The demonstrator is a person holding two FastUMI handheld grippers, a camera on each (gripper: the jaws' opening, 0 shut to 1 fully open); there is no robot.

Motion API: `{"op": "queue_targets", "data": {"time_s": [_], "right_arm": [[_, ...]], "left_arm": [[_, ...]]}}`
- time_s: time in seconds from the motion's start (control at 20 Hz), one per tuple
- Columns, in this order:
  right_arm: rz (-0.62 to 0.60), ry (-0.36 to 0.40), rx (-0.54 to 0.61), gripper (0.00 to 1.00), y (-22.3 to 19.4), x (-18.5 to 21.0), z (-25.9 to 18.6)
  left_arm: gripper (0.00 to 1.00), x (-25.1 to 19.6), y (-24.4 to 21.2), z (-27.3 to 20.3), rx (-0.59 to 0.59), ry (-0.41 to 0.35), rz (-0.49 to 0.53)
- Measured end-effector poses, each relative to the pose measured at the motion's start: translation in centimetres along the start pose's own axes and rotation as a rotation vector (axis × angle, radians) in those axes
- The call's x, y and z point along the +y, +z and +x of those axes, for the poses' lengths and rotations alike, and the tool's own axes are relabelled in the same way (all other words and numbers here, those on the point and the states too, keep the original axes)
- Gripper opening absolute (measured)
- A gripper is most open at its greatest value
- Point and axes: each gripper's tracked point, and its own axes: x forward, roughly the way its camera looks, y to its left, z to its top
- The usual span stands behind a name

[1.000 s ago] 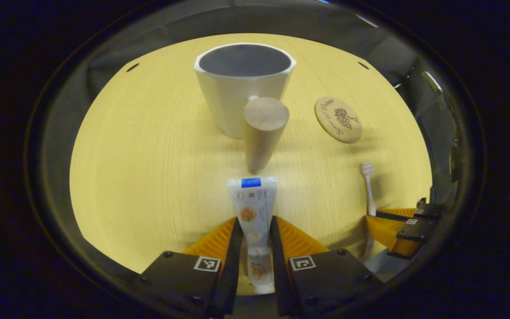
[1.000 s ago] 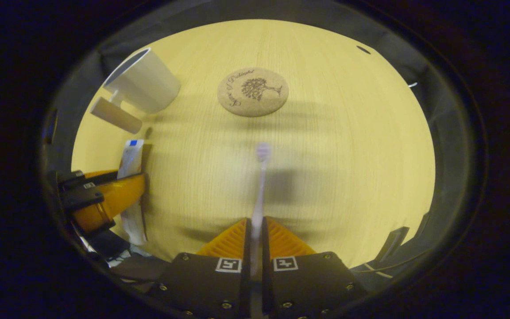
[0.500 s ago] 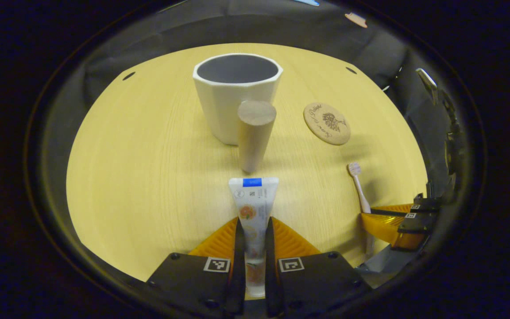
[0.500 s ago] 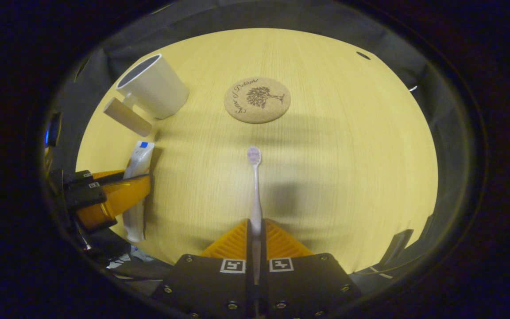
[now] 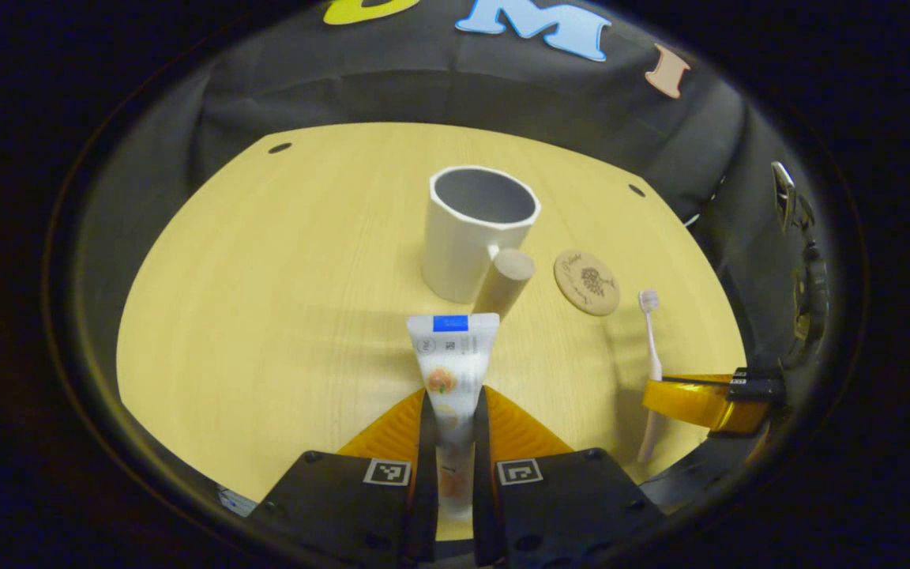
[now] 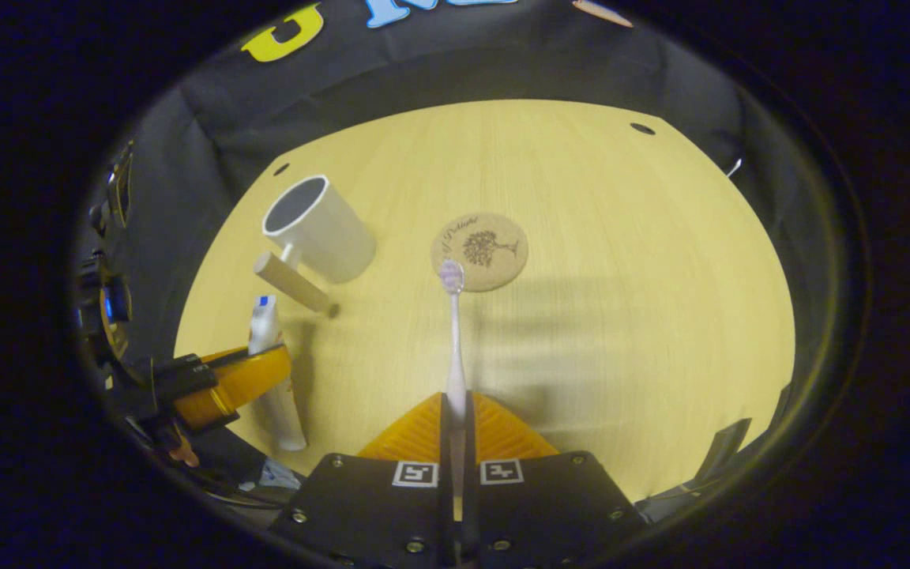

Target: Put the toothbrush and toothpaste on the desktop into the cup, then pick up the cup and place it on the coaster on the desktop.

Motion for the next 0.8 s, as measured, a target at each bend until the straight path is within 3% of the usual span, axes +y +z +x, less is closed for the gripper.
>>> {"op": "queue_targets", "data": {"time_s": [0.45,0.8], "right_arm": [[-0.032,0.083,-0.298,0.05,7.7,2.6,-3.3],[-0.105,0.118,-0.471,0.05,12.1,5.1,-6.2]], "left_arm": [[0.25,3.0,7.9,-4.3,-0.295,0.037,-0.058],[0.25,4.1,15.1,-6.7,-0.522,0.05,-0.039]]}}
